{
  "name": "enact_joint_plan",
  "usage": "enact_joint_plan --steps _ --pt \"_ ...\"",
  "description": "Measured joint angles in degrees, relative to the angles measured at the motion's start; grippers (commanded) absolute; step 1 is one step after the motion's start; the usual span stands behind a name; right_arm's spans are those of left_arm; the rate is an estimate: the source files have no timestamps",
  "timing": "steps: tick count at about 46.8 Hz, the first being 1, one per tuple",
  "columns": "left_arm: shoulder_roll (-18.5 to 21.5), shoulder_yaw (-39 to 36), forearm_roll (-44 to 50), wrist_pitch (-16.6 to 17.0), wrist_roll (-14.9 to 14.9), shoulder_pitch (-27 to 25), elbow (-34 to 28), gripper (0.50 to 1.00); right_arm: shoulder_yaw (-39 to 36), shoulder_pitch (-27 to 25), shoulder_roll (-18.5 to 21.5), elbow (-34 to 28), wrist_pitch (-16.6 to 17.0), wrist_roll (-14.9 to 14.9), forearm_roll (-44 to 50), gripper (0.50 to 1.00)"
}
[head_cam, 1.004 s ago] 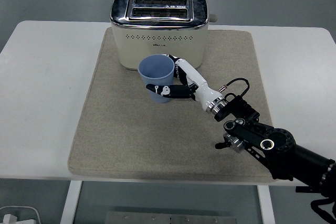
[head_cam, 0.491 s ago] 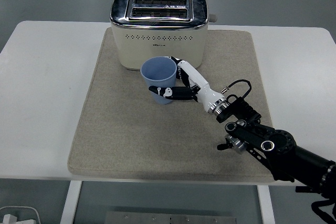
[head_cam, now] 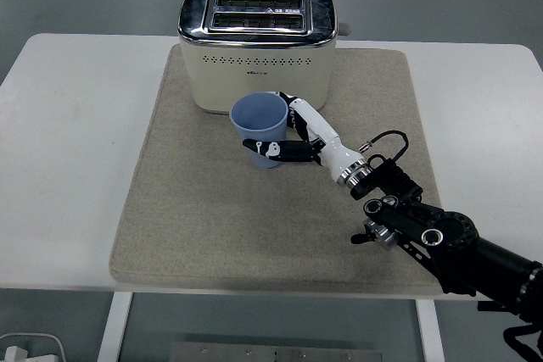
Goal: Put the water cup in front of the bread machine
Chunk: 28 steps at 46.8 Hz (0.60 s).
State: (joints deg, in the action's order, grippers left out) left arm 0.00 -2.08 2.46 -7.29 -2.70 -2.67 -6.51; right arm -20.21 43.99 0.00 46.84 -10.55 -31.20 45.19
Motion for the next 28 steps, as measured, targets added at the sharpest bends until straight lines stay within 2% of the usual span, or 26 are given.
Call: enact_joint_plan --steps 4,7,28 --pt "0.0 0.0 0.0 0.0 0.0 0.0 0.0 0.996 0.0 -0.1 0.0 0.0 -0.1 0.0 0.0 0.872" --pt "0.0 0.0 0.0 0.0 0.0 0.0 0.0 0.996 0.1 -0.1 0.0 0.0 -0.1 0.0 0.0 0.913" --pt "0.0 0.0 0.0 0.0 0.0 0.0 0.0 0.996 -0.1 -0.3 0.0 0.0 -0.1 0.0 0.0 0.917"
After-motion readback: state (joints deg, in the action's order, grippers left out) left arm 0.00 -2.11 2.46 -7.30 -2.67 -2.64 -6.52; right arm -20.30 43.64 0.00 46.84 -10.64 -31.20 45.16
